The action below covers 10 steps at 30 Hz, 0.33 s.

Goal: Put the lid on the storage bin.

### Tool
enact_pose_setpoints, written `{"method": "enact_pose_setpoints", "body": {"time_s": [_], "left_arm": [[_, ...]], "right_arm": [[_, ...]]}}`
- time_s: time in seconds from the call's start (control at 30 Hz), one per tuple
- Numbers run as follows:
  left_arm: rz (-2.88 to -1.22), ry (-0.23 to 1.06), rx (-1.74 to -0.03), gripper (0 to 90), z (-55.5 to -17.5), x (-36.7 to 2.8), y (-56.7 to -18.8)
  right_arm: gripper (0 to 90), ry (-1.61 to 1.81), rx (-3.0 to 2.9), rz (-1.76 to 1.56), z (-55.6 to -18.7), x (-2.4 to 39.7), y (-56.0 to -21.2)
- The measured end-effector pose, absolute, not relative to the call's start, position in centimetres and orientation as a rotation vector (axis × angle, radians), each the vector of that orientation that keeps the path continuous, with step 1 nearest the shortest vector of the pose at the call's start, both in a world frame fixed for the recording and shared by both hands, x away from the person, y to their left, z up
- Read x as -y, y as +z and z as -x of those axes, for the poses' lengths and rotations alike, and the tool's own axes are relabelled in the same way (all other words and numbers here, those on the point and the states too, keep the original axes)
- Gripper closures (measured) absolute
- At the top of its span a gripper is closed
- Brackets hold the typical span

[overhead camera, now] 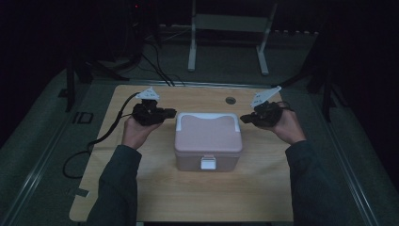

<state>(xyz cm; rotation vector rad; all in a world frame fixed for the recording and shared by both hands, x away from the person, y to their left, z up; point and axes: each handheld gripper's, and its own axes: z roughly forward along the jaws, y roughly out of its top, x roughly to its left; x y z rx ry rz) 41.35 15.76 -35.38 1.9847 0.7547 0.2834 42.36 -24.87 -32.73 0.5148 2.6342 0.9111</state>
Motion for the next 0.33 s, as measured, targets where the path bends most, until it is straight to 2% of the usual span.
{"method": "enact_pose_setpoints", "body": {"time_s": [0.33], "left_arm": [[-1.972, 0.313, -0.826, 80.2, -40.5, -18.1, -37.3]], "right_arm": [[89.8, 0.905, -2.616, -0.6, -41.8, 26.6, -35.2]]}}
